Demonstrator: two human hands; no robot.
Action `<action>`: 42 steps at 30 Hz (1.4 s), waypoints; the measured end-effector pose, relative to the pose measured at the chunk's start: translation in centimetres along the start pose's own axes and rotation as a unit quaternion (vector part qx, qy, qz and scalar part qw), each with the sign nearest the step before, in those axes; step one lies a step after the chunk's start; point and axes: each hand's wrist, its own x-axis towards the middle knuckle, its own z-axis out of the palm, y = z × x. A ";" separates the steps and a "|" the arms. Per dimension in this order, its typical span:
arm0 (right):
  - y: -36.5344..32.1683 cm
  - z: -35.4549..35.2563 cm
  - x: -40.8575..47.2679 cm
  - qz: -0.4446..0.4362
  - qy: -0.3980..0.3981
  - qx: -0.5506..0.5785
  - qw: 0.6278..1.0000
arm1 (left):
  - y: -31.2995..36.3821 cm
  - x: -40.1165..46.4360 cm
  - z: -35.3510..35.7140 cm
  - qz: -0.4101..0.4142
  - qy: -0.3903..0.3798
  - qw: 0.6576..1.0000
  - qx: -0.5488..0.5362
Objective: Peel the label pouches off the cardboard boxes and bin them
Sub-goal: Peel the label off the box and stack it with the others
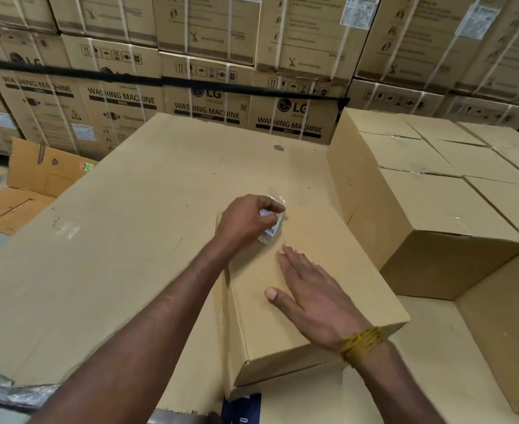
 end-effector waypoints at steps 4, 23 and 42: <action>-0.6 0.0 2.7 0.023 0.027 -0.005 0.999 | -0.2 -0.2 -0.2 0.009 0.006 1.000 -0.009; -1.3 0.3 -1.3 0.014 -0.001 -0.004 1.000 | -0.4 -0.3 -0.3 0.004 0.009 1.000 -0.012; 0.1 0.6 -4.8 0.025 -0.024 0.008 0.999 | -0.6 -0.1 0.1 0.008 0.003 1.000 -0.024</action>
